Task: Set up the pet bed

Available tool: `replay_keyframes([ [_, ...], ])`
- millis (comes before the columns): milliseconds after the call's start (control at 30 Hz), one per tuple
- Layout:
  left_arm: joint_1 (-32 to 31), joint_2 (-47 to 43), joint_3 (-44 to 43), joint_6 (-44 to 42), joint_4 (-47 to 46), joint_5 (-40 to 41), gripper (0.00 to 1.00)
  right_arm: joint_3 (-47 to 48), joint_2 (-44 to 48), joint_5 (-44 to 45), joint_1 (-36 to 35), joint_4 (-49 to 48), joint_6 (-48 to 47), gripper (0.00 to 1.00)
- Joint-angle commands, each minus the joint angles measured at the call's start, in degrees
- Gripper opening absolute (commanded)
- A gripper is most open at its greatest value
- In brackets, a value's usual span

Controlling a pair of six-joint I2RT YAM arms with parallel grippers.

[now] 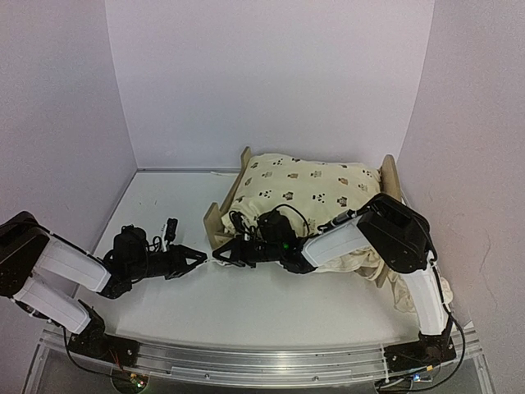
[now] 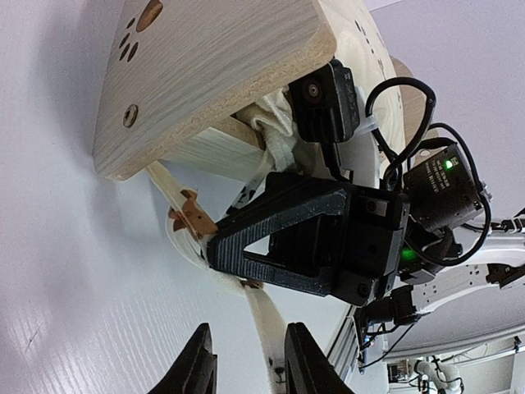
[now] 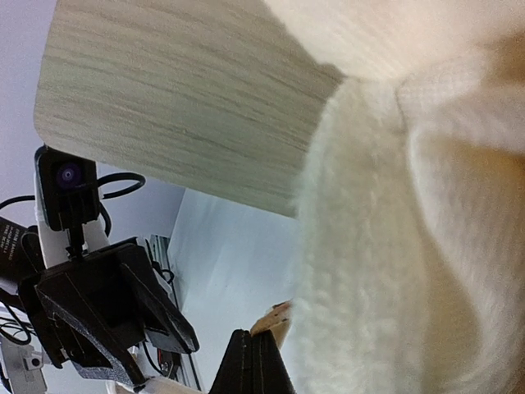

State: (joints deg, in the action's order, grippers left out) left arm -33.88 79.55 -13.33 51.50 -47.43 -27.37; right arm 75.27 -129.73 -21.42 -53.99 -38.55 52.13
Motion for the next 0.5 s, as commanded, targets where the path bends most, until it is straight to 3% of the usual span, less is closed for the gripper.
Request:
replay_keyframes([
  [0, 0.4, 0.7, 0.6, 4.1, -4.6, 0.3, 0.32, -0.1, 3.3, -1.4, 1.4, -6.7, 2.7, 0.00],
  [233, 0.4, 4.7, 0.5, 6.6, -7.4, 1.9, 0.36, -0.6, 3.2, -1.5, 1.5, -8.1, 4.2, 0.00],
  [467, 0.4, 12.3, 1.3, 11.8, -19.1, 2.1, 0.31, -0.8, 2.6, -1.3, 1.5, -8.8, 4.6, 0.00],
])
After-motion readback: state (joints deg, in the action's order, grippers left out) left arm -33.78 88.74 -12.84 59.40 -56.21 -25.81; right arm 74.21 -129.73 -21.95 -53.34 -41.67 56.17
